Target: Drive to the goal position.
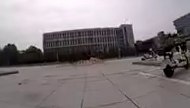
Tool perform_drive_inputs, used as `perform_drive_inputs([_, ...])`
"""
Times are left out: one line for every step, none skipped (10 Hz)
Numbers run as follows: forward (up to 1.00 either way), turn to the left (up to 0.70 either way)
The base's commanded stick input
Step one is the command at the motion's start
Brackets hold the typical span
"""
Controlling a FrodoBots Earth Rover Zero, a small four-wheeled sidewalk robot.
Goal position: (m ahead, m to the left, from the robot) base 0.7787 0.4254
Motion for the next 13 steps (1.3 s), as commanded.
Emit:
perform_drive_inputs([0.45, 0.0])
perform_drive_inputs([0.45, 0.0])
perform_drive_inputs([0.45, 0.0])
perform_drive_inputs([0.45, 0.0])
perform_drive_inputs([0.45, 0.0])
perform_drive_inputs([0.45, 0.0])
perform_drive_inputs([0.45, 0.0])
perform_drive_inputs([0.45, 0.0])
perform_drive_inputs([0.45, 0.0])
perform_drive_inputs([0.45, 0.0])
perform_drive_inputs([0.45, 0.0])
perform_drive_inputs([0.45, 0.0])
perform_drive_inputs([0.45, 0.0])
